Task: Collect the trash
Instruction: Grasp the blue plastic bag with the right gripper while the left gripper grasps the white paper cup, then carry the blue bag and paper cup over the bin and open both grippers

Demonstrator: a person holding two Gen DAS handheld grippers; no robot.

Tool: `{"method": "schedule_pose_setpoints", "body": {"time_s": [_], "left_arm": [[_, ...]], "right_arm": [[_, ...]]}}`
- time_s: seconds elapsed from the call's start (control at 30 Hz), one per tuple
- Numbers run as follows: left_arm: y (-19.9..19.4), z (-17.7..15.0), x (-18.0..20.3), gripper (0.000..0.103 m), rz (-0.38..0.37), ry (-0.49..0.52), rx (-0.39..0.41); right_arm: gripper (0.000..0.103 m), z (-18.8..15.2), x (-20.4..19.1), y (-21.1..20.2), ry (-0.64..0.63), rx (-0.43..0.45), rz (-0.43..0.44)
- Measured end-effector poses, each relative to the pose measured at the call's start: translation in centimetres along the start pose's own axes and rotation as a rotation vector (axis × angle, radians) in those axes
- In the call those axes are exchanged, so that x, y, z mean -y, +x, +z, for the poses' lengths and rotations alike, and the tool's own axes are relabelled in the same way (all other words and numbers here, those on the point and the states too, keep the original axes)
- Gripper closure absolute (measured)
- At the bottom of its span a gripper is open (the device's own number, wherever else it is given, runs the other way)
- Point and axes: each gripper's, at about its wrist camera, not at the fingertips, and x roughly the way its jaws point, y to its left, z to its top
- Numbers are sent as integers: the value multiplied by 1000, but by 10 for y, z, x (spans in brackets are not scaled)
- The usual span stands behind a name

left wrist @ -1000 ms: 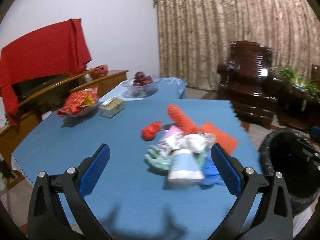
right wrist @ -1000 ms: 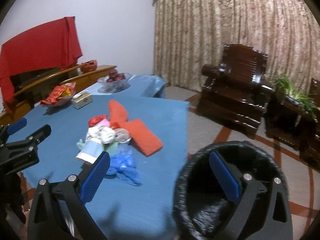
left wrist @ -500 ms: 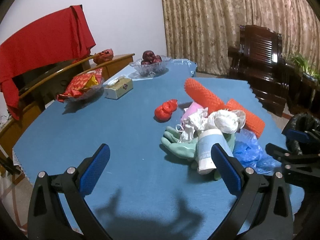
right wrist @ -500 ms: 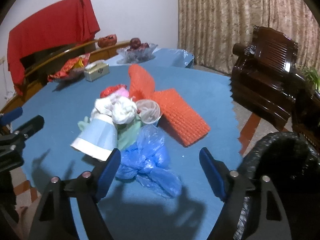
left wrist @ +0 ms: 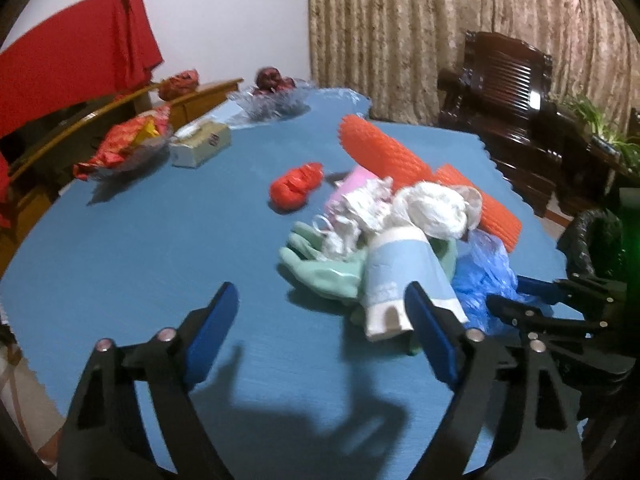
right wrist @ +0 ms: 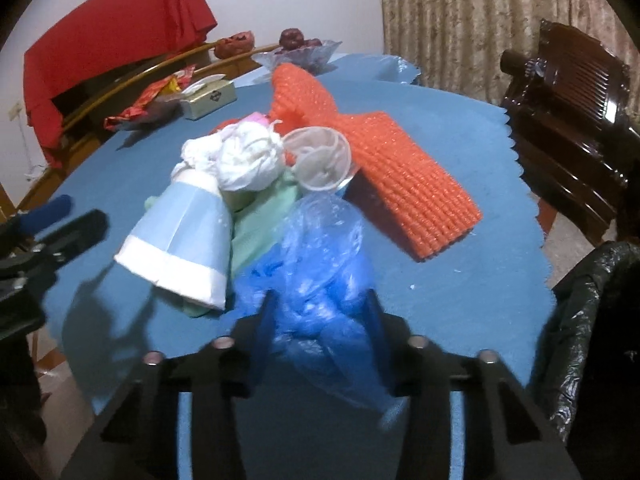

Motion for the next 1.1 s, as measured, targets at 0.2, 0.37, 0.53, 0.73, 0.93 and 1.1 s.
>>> {"method": "schedule_pose_setpoints", "body": {"time_s": [0.2,0.37,0.53,0.73,0.93,1.1], "left_arm": [[14,-4,17,30,-63,28,-48],[27,-9,30,52,-160,28,-111],[25,-12,37,67,-178,30,-112],[4,-8,40,71,-149,48,-72],[-37,0,46,71,-166,74,-4],[-60,5,61,71,-215,103,32]], "right_arm": [[73,5,3,-18,-10,30,-31],[73,5,9,-28,-11,35,-61],[73,4,12,-41,5,51,-76],[73,2,12,-59,23,82,-96],[73,-2,14,-91,44,149,-119],[73,-6,21,-124,75,208,-153]]}}
